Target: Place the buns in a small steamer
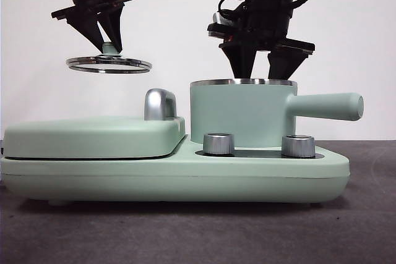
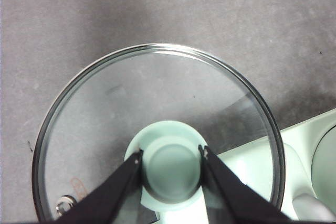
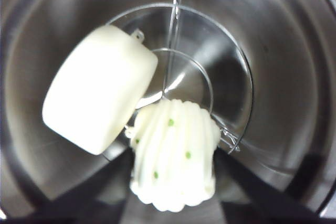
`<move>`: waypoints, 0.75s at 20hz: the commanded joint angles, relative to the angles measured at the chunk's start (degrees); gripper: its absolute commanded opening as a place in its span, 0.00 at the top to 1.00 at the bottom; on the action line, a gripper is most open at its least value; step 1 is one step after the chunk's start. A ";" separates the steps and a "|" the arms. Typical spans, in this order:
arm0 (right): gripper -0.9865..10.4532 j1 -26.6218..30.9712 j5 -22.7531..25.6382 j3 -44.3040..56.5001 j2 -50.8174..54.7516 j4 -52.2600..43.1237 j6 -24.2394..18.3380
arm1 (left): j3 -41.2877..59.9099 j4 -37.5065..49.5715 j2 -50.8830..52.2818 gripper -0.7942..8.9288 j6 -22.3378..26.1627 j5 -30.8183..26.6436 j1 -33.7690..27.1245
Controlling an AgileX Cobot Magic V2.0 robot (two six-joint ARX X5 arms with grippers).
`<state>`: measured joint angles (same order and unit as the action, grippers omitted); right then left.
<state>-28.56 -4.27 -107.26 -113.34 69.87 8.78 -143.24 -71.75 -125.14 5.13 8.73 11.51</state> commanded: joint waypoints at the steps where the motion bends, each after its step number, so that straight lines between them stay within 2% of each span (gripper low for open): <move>1: 0.62 -0.39 0.26 -1.49 -1.42 -0.28 -0.68 | -2.54 1.05 0.07 0.87 -0.07 0.09 0.20; 7: 0.62 -0.44 0.63 -2.82 -1.18 0.98 -0.66 | -2.54 1.05 0.07 0.87 -0.07 0.07 0.20; 11: 0.62 -0.44 3.30 -10.49 -1.18 6.38 -0.74 | -2.54 1.05 0.07 0.87 -0.09 0.09 0.20; 13: 0.62 -0.44 3.28 -16.00 -1.03 11.19 -0.72 | -2.54 1.03 0.07 0.87 -0.24 0.09 0.42; 15: 0.62 -0.55 3.26 -17.35 1.31 11.34 -0.63 | -2.54 1.01 0.07 0.87 -0.24 0.09 0.57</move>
<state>-28.64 -1.26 -123.26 -111.59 76.90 8.73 -143.24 -71.77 -125.14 5.10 8.73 11.79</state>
